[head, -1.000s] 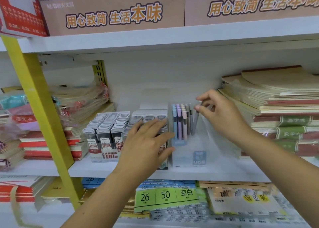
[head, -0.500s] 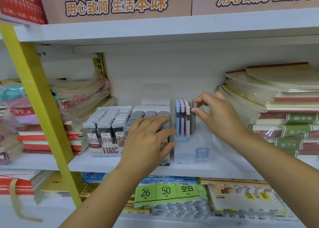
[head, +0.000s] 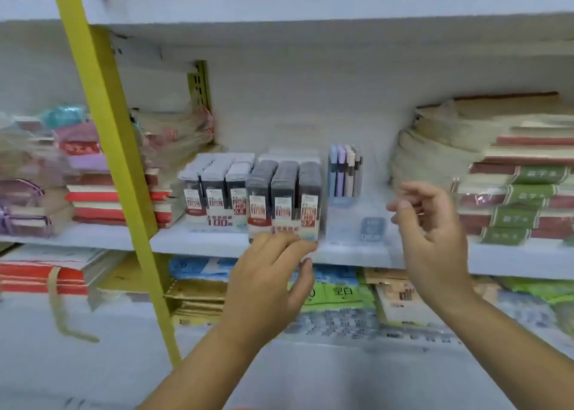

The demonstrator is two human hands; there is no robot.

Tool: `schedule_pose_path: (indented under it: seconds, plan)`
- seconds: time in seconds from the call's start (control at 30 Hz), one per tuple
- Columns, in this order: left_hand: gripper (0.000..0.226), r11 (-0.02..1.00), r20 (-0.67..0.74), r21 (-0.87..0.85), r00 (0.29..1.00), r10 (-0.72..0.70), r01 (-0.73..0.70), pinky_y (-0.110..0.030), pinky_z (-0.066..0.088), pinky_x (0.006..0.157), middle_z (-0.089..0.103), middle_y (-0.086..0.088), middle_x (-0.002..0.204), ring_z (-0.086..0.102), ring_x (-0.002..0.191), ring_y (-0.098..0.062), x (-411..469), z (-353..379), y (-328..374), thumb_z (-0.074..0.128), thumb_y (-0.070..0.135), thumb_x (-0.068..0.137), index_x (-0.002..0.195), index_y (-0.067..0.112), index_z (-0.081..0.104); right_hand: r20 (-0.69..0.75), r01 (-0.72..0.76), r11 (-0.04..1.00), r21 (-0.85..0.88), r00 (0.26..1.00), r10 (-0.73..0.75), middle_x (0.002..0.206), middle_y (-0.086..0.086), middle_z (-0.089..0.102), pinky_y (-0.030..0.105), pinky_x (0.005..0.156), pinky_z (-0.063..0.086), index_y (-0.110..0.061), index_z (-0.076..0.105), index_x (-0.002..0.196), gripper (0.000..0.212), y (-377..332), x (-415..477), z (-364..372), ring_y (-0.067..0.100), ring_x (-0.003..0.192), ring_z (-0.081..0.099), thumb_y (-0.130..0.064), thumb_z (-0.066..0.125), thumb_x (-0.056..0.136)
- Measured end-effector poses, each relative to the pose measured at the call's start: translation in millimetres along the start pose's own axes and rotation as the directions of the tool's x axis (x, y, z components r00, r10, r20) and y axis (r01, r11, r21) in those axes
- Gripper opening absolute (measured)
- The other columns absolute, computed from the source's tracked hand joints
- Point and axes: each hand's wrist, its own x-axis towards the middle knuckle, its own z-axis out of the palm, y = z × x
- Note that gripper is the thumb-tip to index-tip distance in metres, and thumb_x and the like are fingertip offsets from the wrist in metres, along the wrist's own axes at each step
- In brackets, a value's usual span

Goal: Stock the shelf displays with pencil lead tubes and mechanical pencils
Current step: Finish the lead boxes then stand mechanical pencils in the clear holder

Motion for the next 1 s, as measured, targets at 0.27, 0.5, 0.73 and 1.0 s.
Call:
schedule_pose_path:
  seconds: [0.27,0.5,0.73,1.0]
  plan:
    - [0.043,0.481,0.730,0.237,0.172,-0.661,0.844,-0.026,0.044,0.089,0.060,-0.011,0.134,0.060,0.116,-0.025,-296,21,-16,0.066,0.020,0.096,0.136,0.010,0.055,0.360,-0.620,0.625,-0.473,0.512,0.780,0.102,-0.004,0.060,0.034,0.071,0.048,-0.024,0.053,0.121,0.022,133,-257,63,0.025,0.094,0.063,-0.022,0.050,0.099]
    - [0.041,0.147,0.710,0.540,-0.355,-0.608,0.828,-0.025,0.045,0.086,0.066,-0.012,0.130,0.062,0.116,-0.028,-420,43,-23,0.061,0.025,0.095,0.133,0.010,0.058,0.261,-0.622,0.112,-0.775,-0.153,0.953,0.132,0.013,0.057,0.025,0.085,0.041,-0.007,0.043,0.140,0.049,194,-412,79,0.024,0.111,0.057,-0.028,0.056,0.098]
    - [0.045,0.010,0.689,0.520,-0.413,-0.596,0.854,-0.023,0.040,0.097,0.061,-0.010,0.140,0.057,0.126,-0.027,-459,83,-38,0.056,0.022,0.101,0.144,0.012,0.049,0.249,-0.621,0.117,-0.775,-0.131,0.960,0.115,0.015,0.065,0.024,0.062,0.045,-0.008,0.049,0.126,0.044,227,-462,131,0.029,0.090,0.065,-0.026,0.068,0.090]
    - [0.039,-0.052,0.640,0.535,-0.445,-0.627,0.843,-0.031,0.050,0.088,0.071,-0.004,0.116,0.066,0.101,-0.021,-478,112,-43,0.074,0.016,0.088,0.124,0.013,0.059,0.158,-0.542,0.118,-0.832,-0.029,0.987,0.094,0.002,0.064,0.027,0.065,0.046,-0.017,0.051,0.107,0.043,235,-481,158,0.029,0.094,0.065,-0.041,0.075,0.081]
